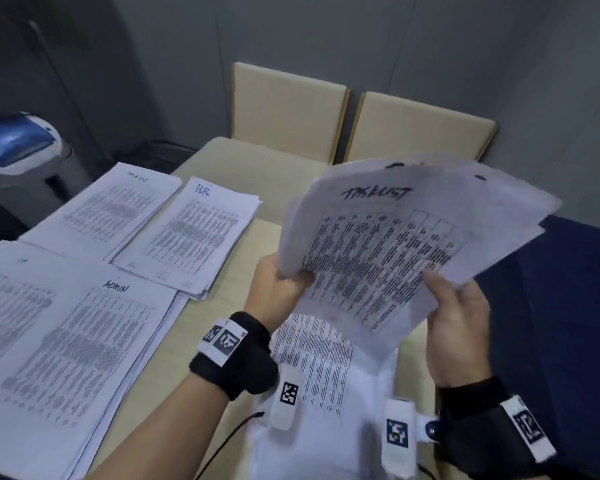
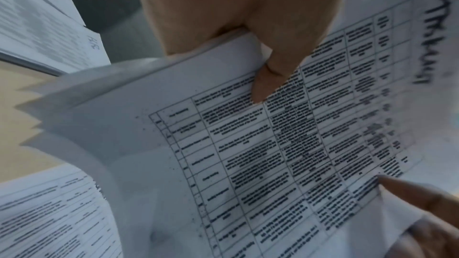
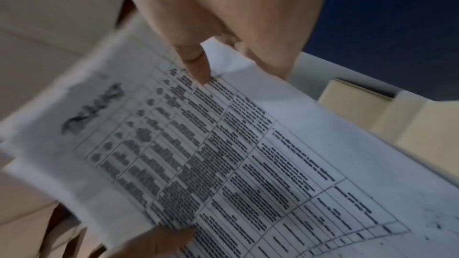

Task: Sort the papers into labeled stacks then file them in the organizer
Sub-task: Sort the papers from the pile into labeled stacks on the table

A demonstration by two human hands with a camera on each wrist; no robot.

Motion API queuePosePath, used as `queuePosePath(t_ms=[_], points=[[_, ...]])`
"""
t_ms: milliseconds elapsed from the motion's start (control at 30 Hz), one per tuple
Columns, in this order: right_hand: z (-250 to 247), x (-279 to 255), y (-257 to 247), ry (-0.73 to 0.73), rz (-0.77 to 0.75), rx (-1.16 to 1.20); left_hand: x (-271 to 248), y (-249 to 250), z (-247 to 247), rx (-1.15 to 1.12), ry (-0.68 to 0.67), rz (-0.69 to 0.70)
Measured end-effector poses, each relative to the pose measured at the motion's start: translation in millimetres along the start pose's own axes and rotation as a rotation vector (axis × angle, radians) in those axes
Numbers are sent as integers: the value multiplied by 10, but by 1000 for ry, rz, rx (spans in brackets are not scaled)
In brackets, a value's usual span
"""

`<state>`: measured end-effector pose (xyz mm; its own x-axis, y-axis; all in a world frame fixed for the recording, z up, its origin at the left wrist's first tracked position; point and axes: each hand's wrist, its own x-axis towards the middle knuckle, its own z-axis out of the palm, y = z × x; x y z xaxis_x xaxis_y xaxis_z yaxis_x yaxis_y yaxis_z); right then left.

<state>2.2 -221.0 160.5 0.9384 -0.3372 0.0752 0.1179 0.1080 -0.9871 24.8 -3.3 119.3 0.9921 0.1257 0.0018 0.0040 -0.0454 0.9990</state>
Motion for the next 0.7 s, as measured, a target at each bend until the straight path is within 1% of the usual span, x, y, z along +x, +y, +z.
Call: queuePosePath(t_ms=[67, 167, 200, 267, 400, 433, 500, 533, 633, 667, 700], points=[[-26, -116, 145, -9, 16, -90, -111, -136, -30, 12, 41, -30], [-54, -320, 520, -99, 190, -217, -282, -532, -127, 61, 69, -143], [-53, -384, 601, -132, 243, -281, -322, -653, -152, 77, 52, -181], [-69, -446, 713, -124, 306, -361, -396, -778, -154, 121, 7, -232], [-52, -419, 854, -84, 362, -366, -521, -870, -129, 198, -56, -276], [-57, -407, 927, -107, 376, -428, -545, -900, -140, 224, -83, -288], [-42, -403, 1013, -108, 409, -536, -602, -922, -207, 252, -141, -323], [-13, -387, 1015, -115, 394, -541, -635, -927, -251, 232, -139, -334], [122, -313, 1021, -146, 236, -550, -711, -886, -445, 87, -79, -330], [183, -297, 1034, -170, 208, -569, -728, -855, -520, 49, -48, -323], [267, -301, 1036, -225, 211, -529, -739, -828, -606, 25, -15, -322]])
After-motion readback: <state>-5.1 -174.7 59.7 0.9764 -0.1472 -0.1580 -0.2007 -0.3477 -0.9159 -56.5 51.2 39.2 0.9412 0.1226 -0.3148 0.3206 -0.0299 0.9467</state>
